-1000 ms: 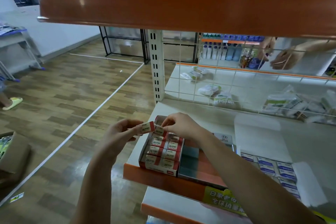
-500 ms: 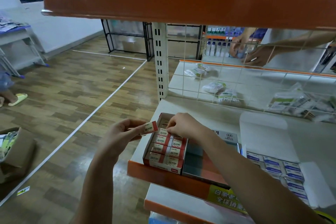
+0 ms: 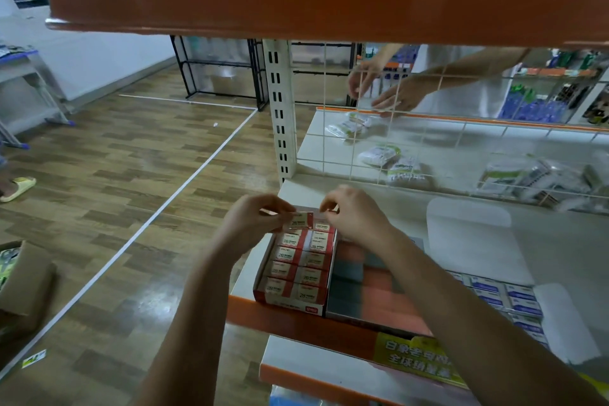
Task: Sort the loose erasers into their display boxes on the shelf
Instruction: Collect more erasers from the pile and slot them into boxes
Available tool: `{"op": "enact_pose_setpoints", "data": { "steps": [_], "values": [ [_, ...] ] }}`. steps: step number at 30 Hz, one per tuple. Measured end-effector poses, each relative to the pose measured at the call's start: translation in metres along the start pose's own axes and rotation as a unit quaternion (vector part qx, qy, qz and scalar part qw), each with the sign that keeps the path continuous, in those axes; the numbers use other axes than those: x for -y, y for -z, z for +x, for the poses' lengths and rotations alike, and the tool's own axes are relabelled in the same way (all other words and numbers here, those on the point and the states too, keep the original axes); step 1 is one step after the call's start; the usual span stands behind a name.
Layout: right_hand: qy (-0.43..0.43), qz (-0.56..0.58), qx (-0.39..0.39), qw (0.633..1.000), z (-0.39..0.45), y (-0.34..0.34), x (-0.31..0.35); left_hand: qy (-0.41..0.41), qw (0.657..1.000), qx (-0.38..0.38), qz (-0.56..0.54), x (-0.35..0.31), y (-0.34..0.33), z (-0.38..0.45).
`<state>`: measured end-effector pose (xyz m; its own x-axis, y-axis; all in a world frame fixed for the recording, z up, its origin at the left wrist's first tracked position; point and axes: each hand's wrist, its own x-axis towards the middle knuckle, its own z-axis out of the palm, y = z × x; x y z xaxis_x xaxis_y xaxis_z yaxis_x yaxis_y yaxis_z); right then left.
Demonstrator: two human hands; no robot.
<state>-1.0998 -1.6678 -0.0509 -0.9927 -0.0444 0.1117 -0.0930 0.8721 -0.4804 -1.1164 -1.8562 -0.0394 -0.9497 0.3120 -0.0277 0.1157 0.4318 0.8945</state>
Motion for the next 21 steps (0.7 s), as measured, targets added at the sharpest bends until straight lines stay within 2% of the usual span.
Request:
{"op": "enact_pose_setpoints", "data": {
  "steps": [5,9,21],
  "values": [
    [-0.036,-0.028,0.002,0.999,0.002,0.006,-0.021,-0.016,0.989,0.07,0.126,-0.004,-0.023,0.023],
    [-0.057,-0.042,0.02,0.997,0.001,0.0,-0.027,-0.024,0.976,0.094,0.197,-0.005,-0.034,0.031],
    [-0.081,-0.04,0.036,0.995,-0.002,-0.001,-0.025,-0.088,0.938,0.079,0.325,-0.003,-0.044,0.035]
  ]
}}
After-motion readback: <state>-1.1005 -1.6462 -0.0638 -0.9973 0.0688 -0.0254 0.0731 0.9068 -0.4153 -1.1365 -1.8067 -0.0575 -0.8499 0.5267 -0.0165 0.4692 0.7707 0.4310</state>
